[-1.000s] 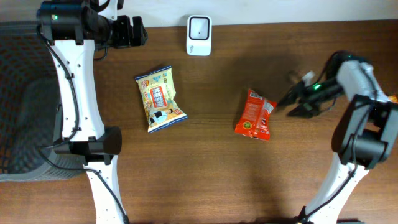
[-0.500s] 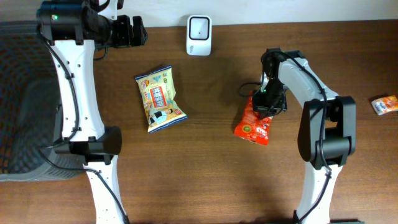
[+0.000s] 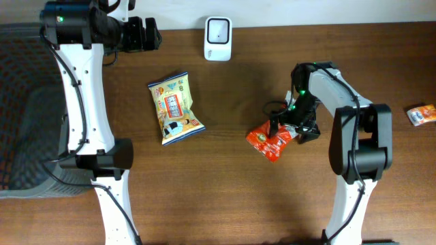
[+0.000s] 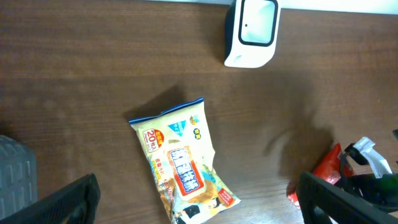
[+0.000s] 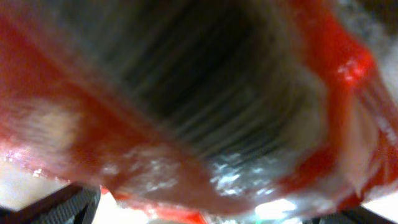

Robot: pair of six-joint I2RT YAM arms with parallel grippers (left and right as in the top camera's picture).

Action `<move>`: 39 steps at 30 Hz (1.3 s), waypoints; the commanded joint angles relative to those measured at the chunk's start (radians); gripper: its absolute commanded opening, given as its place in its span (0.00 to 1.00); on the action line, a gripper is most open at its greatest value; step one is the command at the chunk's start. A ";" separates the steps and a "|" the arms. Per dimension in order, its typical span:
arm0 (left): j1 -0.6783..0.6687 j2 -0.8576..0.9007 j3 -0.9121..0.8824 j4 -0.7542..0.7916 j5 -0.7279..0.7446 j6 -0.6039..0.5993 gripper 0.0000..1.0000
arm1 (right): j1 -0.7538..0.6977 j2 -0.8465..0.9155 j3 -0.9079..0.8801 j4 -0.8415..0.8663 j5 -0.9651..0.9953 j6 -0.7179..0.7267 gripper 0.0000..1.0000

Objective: Scan the item barcode

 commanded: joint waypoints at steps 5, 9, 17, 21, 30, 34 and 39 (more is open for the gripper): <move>0.007 -0.011 0.003 0.000 0.008 0.013 0.99 | 0.013 -0.002 0.401 -0.083 -0.057 -0.102 0.99; 0.007 -0.011 0.003 0.000 0.008 0.013 0.99 | 0.069 -0.001 0.479 -0.209 0.036 0.024 0.99; 0.007 -0.011 0.003 0.000 0.008 0.013 0.99 | 0.034 -0.045 0.320 -0.185 0.235 0.363 0.99; 0.007 -0.011 0.003 0.000 0.008 0.013 0.99 | -0.081 -0.113 0.320 -0.213 0.146 0.257 0.99; 0.007 -0.011 0.003 0.000 0.008 0.013 0.99 | 0.301 -0.054 0.177 0.089 0.593 0.749 1.00; 0.007 -0.011 0.003 0.000 0.008 0.013 0.99 | 0.306 -0.047 0.038 0.248 0.586 0.765 0.89; 0.007 -0.011 0.003 0.000 0.008 0.013 0.99 | 0.306 -0.048 -0.036 0.255 0.583 0.789 0.35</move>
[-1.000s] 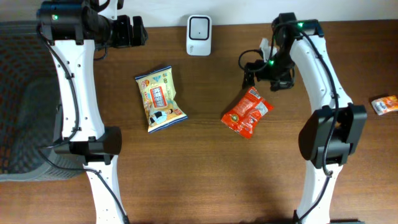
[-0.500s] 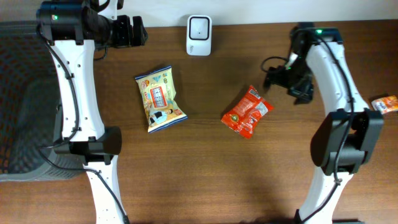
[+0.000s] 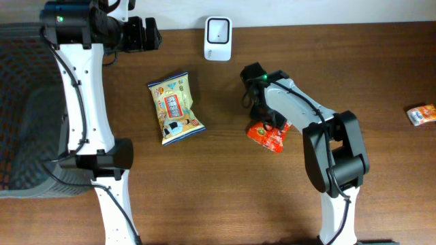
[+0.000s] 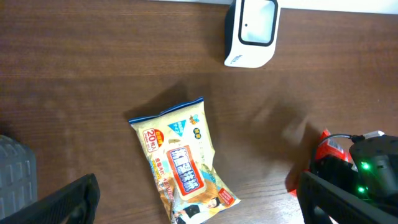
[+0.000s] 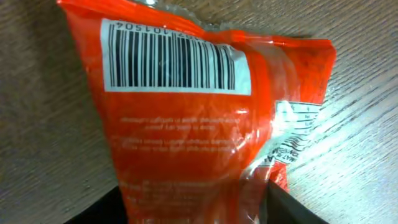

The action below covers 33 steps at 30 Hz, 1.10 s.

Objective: Scan the item barcode

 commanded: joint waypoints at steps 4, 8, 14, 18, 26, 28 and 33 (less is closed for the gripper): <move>0.007 -0.011 0.003 0.000 0.008 0.013 0.99 | 0.004 -0.005 0.080 -0.062 -0.074 -0.035 0.04; 0.007 -0.011 0.003 0.000 0.008 0.013 0.99 | 0.003 -0.006 0.330 -0.056 -0.507 -0.421 0.04; 0.007 -0.011 0.003 0.000 0.008 0.013 0.99 | -0.008 0.068 0.236 0.190 -1.144 -0.470 0.04; 0.007 -0.011 0.003 0.000 0.008 0.013 0.99 | -0.148 0.132 0.077 0.283 -1.253 -0.394 0.19; 0.007 -0.011 0.003 0.000 0.008 0.013 0.99 | -0.344 0.111 0.538 -0.476 -0.539 -0.737 0.70; 0.007 -0.011 0.003 0.000 0.008 0.013 0.99 | -0.280 0.111 0.630 -0.547 -0.537 -0.800 0.68; 0.007 -0.011 0.003 0.000 0.008 0.013 0.99 | -0.022 0.117 0.479 -0.298 -0.360 -0.727 0.53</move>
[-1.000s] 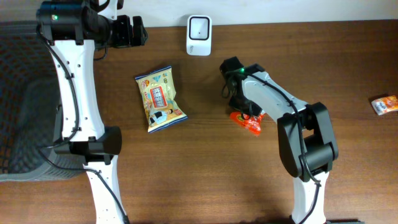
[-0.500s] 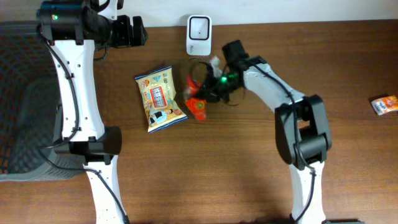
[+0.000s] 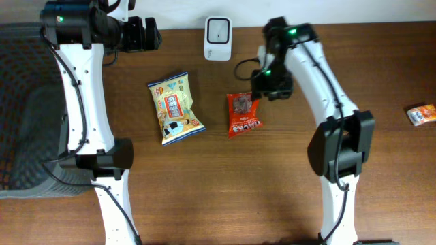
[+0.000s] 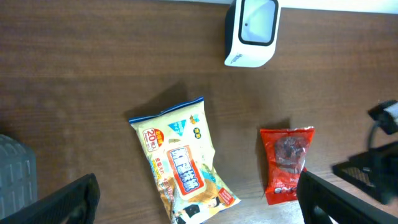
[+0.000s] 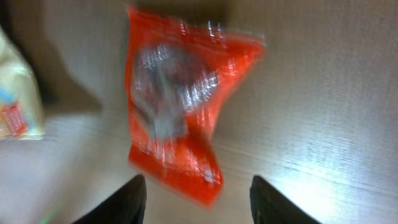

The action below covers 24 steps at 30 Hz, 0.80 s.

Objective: Scan the item barcode

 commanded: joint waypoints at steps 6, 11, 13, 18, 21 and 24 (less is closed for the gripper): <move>0.007 -0.011 0.003 -0.001 0.008 0.013 0.99 | 0.153 -0.002 -0.381 0.360 0.188 0.101 0.54; 0.007 -0.011 0.003 -0.001 0.008 0.013 0.99 | 0.150 -0.002 -0.283 0.403 0.177 0.143 0.04; 0.007 -0.011 0.003 -0.001 0.008 0.013 0.99 | 0.150 -0.002 -0.108 0.410 0.178 0.143 0.04; 0.007 -0.011 0.003 -0.001 0.008 0.013 0.99 | 0.150 0.019 -0.005 0.930 0.178 0.144 0.04; 0.007 -0.011 0.003 -0.001 0.008 0.013 0.99 | 0.129 0.108 -0.005 1.173 0.184 0.305 0.04; 0.007 -0.011 0.003 -0.001 0.008 0.013 0.99 | 0.110 0.159 -0.005 1.211 0.161 0.420 0.04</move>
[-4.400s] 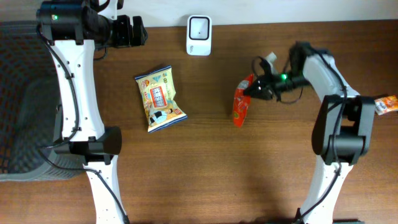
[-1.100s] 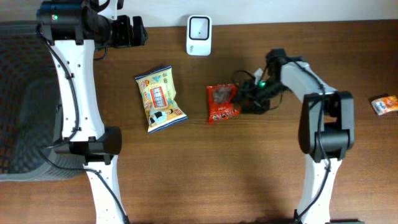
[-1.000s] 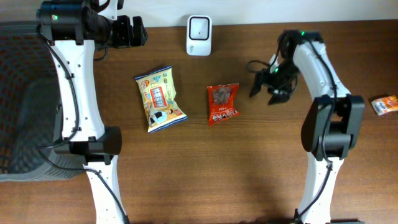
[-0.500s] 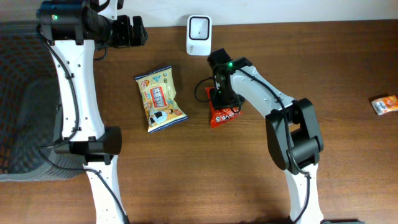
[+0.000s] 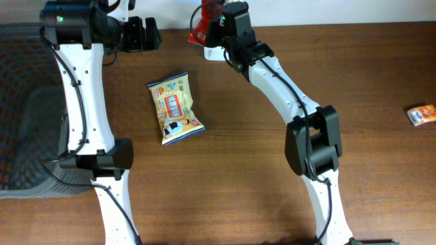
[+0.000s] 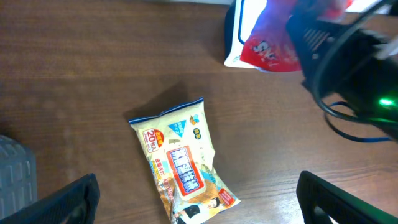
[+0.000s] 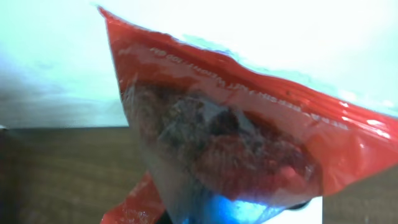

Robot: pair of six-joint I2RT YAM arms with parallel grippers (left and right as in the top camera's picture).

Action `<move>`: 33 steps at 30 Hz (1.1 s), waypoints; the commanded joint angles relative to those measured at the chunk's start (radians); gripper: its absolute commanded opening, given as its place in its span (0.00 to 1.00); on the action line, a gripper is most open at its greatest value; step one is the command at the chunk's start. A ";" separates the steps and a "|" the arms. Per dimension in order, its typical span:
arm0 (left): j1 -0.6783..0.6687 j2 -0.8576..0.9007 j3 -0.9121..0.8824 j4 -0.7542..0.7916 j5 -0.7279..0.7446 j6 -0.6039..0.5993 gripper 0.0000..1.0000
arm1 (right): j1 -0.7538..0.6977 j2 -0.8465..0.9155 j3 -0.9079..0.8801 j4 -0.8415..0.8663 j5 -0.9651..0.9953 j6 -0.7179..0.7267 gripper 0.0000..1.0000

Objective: Scan the item barcode
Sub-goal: 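Hold the red bag up to the white scanner with the right gripper, then carry the red bag right and drop it at the right edge, then grasp the cream wet-wipes pack with the right gripper and lift it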

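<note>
The red snack packet (image 5: 202,20) is up at the back edge of the table, in front of the white barcode scanner (image 6: 237,38), which it mostly hides. My right gripper (image 5: 228,22) is shut on it; its fingers are hidden behind the packet. The packet (image 7: 217,130) fills the right wrist view, with a blue glow (image 7: 231,208) under it. From the left wrist the packet (image 6: 273,38) covers the scanner's window. My left gripper (image 6: 199,202) hovers at the back left, open and empty.
A yellow snack packet (image 5: 175,109) lies left of centre. A small orange packet (image 5: 421,113) sits at the right edge. A dark grey mat (image 5: 24,116) lies along the left side.
The red packet was at mid-table under my right gripper, printed face up. It is now at the back edge in front of the scanner, in that gripper. The left arm has not moved.
My right gripper was down on the red packet at the table's right centre. Then it stood over the packet, whose barcode side faced the wrist camera. Then the packet was farther left, face up, and now it is held at the scanner.
</note>
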 commanded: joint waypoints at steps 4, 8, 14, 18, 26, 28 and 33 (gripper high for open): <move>0.007 -0.011 0.003 0.000 0.008 0.013 0.99 | -0.058 -0.005 0.059 -0.040 -0.089 0.093 0.04; 0.007 -0.011 0.003 0.000 0.008 0.013 0.99 | -0.281 -0.159 0.235 -0.465 -0.096 0.093 0.04; 0.007 -0.011 0.003 0.000 0.008 0.013 0.99 | -0.797 -0.190 0.156 -0.918 -0.016 -0.019 0.04; 0.007 -0.011 0.003 0.000 0.008 0.013 0.99 | -0.980 -0.180 -0.068 -0.750 -0.016 -0.142 0.04; 0.007 -0.011 0.003 0.000 0.008 0.013 0.99 | -0.982 -0.275 0.047 -0.927 -0.621 -0.215 0.67; 0.007 -0.011 0.003 0.000 0.008 0.013 0.99 | -0.827 -0.277 0.035 -1.095 -0.794 -0.467 0.67; 0.007 -0.011 0.003 0.000 0.008 0.013 0.99 | -0.386 -0.261 -0.216 -0.996 -0.792 -0.554 0.99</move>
